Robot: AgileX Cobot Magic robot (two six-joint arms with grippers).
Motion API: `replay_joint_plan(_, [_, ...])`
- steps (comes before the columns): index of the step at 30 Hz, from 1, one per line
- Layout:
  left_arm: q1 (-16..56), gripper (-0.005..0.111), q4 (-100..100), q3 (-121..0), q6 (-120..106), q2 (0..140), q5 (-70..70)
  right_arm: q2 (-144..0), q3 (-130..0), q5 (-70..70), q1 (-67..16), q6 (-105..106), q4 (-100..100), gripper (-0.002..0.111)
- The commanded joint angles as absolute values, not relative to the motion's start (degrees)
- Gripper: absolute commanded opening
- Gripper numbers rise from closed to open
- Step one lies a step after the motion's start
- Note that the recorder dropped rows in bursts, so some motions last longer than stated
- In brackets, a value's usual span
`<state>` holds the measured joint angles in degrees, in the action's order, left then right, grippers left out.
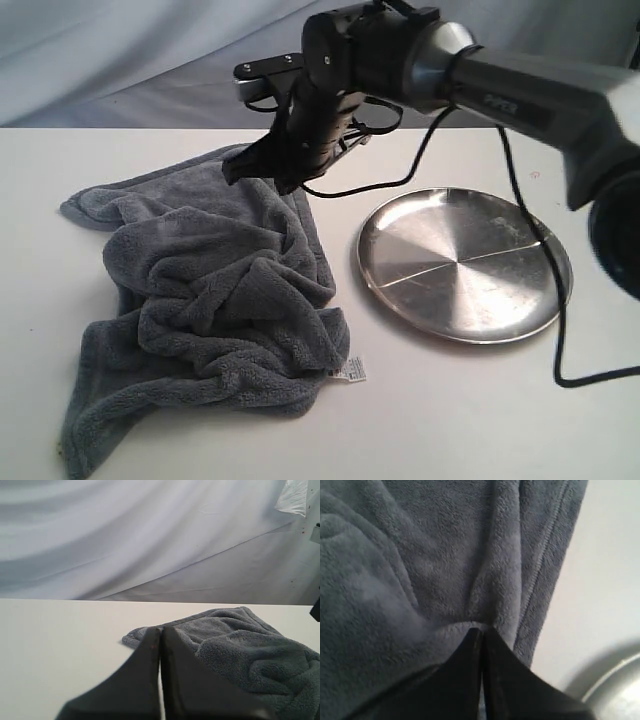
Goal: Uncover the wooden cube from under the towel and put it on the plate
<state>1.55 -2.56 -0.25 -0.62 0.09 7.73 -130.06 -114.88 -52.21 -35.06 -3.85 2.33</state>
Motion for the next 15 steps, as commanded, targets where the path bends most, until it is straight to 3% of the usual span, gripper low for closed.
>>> replay_joint_plan(1, [1.60, 0.001, -2.52, 0.00, -0.57, 0.00, 7.61, -135.96, -127.32, -58.44, -36.63, -3.28, 5.04, 0.000])
replay_joint_plan(6, [1.60, 0.001, -2.52, 0.00, -0.57, 0.00, 7.61, -141.66, -135.55, -57.50, -41.90, -3.01, 6.26, 0.000])
replay_joint_plan(15, [1.60, 0.001, -2.52, 0.00, -0.47, 0.00, 7.61, -141.22, -135.74, -61.50, -53.96, 1.88, 5.68, 0.000])
